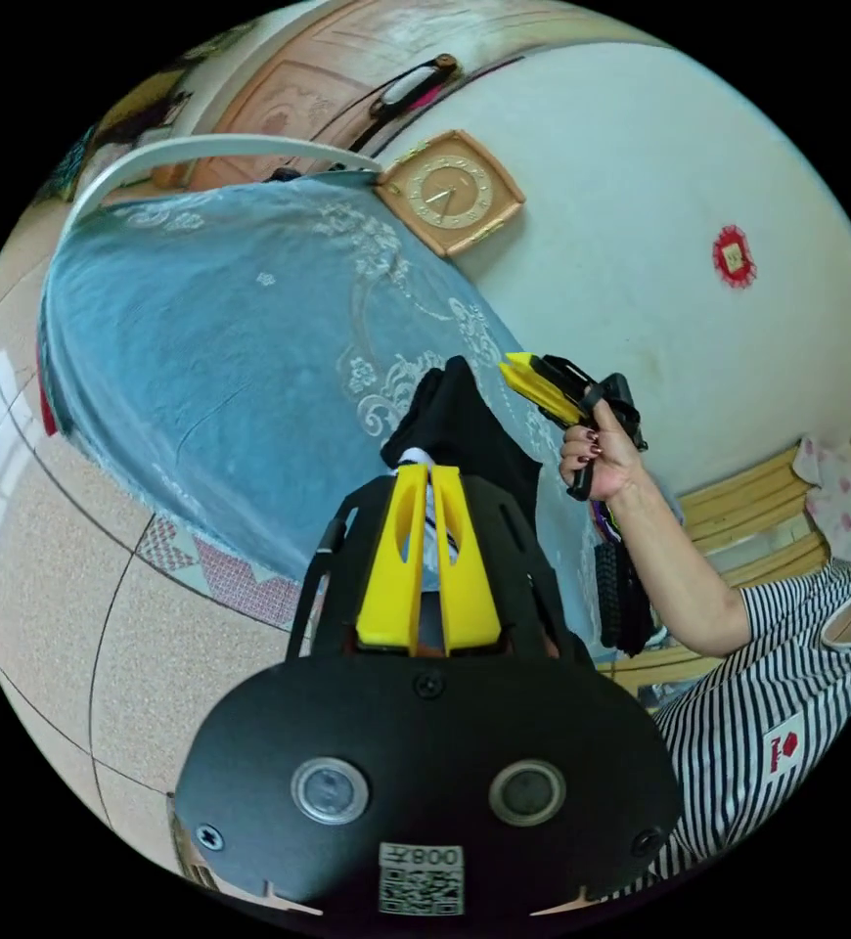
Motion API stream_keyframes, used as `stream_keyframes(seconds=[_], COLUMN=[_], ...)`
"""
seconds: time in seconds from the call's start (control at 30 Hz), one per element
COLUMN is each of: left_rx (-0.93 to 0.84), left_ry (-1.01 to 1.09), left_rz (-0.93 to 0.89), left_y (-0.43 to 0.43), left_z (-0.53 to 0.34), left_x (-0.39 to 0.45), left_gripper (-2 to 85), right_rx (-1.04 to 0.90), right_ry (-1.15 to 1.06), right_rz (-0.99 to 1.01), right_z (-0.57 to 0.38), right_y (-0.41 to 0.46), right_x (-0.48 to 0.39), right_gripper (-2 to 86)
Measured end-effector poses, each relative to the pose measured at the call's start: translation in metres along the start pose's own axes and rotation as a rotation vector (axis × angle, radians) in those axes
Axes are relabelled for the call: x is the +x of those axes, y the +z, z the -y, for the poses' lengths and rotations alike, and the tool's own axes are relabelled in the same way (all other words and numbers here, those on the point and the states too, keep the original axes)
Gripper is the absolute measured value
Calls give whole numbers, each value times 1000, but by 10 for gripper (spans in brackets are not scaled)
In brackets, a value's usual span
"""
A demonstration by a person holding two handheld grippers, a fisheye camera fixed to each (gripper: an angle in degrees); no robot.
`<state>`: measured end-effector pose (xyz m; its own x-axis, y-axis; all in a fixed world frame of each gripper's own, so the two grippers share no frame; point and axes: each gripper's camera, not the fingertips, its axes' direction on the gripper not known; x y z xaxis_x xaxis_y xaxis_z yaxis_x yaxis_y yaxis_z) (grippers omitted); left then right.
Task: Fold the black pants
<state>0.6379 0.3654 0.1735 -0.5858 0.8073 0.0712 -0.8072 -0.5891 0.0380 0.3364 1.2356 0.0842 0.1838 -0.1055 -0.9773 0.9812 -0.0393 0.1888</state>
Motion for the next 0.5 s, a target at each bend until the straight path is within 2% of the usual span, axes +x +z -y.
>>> stream_keyframes(seconds=[0.2,0.3,0.37,0.5], left_rx=[-71,-125,-175,-177], left_ry=[191,219,223,205], left_rz=[24,137,204,179], left_y=[32,61,80,82], left_z=[21,29,29,26], left_x=[45,52,50,53], left_gripper=[4,2,2,2], right_rx=[-75,-152,-220,-252], right_ry=[-146,-208,-173,-73], right_rz=[-90,-190,-296,-245], right_z=[-28,-72,-107,-140], right_y=[-9,-9,-2,4], right_x=[-29,-35,-25,-7], right_gripper=[27,15,8,3])
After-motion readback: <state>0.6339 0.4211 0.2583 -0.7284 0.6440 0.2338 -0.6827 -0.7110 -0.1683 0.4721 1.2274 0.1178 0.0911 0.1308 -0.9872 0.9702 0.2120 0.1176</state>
